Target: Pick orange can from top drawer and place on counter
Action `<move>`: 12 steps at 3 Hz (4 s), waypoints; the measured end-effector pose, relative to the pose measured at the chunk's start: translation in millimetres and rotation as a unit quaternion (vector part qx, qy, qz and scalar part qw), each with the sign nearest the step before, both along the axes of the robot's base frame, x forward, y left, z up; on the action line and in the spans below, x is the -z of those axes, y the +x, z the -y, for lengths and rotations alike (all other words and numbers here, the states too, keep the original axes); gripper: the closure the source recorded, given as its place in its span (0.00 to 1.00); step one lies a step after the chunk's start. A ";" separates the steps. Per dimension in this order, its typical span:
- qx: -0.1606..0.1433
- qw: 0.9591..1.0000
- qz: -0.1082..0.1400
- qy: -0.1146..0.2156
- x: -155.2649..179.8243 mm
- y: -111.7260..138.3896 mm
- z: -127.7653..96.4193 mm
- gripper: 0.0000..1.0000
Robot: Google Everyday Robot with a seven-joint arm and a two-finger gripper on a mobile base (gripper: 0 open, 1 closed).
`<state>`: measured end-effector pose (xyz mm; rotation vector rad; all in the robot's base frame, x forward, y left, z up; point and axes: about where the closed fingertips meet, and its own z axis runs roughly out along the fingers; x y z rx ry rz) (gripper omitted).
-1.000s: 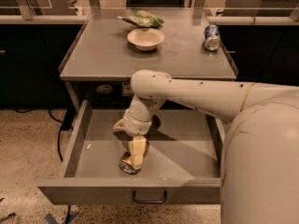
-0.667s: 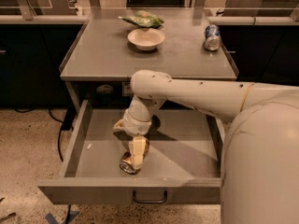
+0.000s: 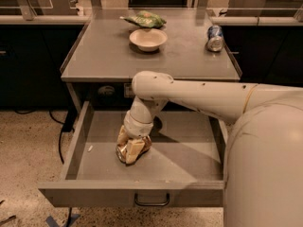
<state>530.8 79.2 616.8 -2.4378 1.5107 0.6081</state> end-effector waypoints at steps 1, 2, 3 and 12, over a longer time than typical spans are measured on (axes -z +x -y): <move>0.000 1.000 0.000 0.000 0.0 0.0 0.0 0.69; 0.000 1.000 0.000 0.000 0.1 0.0 0.0 0.92; 0.000 1.000 0.000 0.000 0.1 -0.1 0.0 1.00; -0.041 0.989 0.090 0.113 -171.8 13.5 42.1 1.00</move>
Offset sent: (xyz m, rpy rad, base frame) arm 0.0000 0.0000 0.0000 0.0000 0.0001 0.0000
